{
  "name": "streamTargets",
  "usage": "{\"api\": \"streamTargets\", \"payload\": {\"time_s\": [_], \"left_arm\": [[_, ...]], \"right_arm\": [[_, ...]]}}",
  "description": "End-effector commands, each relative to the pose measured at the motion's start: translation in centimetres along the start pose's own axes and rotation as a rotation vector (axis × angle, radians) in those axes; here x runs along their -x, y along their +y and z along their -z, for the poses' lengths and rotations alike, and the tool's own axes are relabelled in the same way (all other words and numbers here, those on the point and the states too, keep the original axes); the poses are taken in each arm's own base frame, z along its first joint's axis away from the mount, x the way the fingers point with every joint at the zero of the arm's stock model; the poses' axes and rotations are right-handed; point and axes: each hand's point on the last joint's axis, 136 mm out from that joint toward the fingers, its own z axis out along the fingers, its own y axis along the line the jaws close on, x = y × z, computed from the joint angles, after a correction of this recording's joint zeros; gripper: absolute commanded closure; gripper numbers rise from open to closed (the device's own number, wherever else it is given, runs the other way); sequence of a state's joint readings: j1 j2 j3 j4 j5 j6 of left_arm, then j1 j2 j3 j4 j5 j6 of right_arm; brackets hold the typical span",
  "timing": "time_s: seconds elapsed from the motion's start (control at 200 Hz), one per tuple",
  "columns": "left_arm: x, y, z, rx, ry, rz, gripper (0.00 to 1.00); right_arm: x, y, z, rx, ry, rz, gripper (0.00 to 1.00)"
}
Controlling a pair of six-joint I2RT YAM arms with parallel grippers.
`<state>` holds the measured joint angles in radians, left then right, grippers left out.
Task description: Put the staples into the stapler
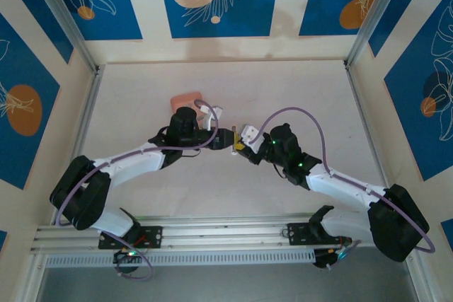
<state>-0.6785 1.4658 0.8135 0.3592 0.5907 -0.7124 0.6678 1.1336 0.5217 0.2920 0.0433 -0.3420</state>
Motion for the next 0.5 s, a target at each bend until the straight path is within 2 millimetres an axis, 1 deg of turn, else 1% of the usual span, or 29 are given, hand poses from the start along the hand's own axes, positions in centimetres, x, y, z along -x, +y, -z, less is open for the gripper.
{"api": "streamTargets", "payload": {"time_s": [0.0, 0.14, 0.215, 0.31, 0.4, 0.46, 0.495], "left_arm": [[0.5, -1.0, -0.5, -0.025, -0.002, -0.037, 0.69], [0.3, -1.2, -0.2, -0.025, -0.001, -0.053, 0.8], [0.3, -1.2, 0.0, -0.015, 0.006, -0.102, 0.87], [0.3, -1.1, 0.3, -0.007, 0.007, -0.171, 0.92], [0.5, -0.7, 0.8, 0.004, 0.002, -0.226, 0.94], [0.7, -0.6, 1.0, -0.001, 0.001, -0.259, 0.94], [0.8, -0.9, 1.1, -0.02, 0.005, -0.284, 0.94]], "right_arm": [[2.9, -0.8, -0.1, -0.029, -0.076, -0.002, 0.71], [2.8, -1.0, -0.3, -0.04, -0.069, -0.006, 0.71], [2.7, -1.2, -0.5, -0.046, -0.056, -0.008, 0.69], [2.8, -1.0, -0.2, -0.03, -0.054, -0.014, 0.58], [3.1, -0.3, 0.5, 0.032, -0.062, -0.039, 0.45], [3.3, 0.3, 1.3, 0.091, -0.07, -0.067, 0.41], [3.4, 0.6, 1.8, 0.124, -0.073, -0.085, 0.4]]}}
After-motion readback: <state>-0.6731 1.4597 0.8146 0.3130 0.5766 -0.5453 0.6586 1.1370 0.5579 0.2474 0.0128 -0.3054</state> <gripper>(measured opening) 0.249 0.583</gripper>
